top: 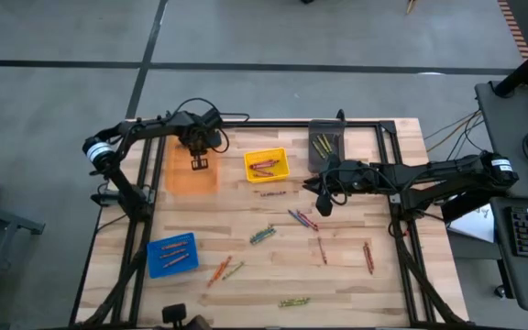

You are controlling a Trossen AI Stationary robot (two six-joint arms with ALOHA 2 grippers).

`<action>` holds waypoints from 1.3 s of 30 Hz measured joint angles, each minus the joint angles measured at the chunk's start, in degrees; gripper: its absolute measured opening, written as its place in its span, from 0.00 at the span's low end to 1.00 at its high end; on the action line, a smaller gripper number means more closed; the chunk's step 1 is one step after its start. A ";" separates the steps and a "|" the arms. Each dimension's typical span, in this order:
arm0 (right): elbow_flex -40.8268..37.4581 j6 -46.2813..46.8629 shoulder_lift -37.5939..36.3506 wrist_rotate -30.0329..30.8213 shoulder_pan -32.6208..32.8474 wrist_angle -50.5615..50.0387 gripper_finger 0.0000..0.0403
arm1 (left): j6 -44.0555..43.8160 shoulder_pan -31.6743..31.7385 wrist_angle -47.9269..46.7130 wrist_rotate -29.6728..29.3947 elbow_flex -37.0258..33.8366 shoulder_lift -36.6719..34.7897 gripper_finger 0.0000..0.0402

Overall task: Sort crayons
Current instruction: Put the blue crayon into the orange bin, then put the orange crayon into the blue bin

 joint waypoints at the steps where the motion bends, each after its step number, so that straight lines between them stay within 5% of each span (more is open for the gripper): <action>1: 0.00 0.00 0.00 0.00 0.00 0.02 0.14 | 0.00 0.19 0.08 0.04 0.00 0.04 0.00; 25: -0.07 0.02 0.00 0.00 0.00 0.00 0.14 | -0.72 0.95 1.33 -2.47 -0.04 -1.03 0.16; 32: -0.07 0.10 0.00 0.02 0.00 0.04 0.14 | -7.15 0.72 0.65 -2.70 -0.07 -6.13 0.14; 39: -0.09 1.47 0.00 0.02 0.00 0.06 0.14 | -21.12 -1.83 2.70 3.21 -1.12 -17.15 0.11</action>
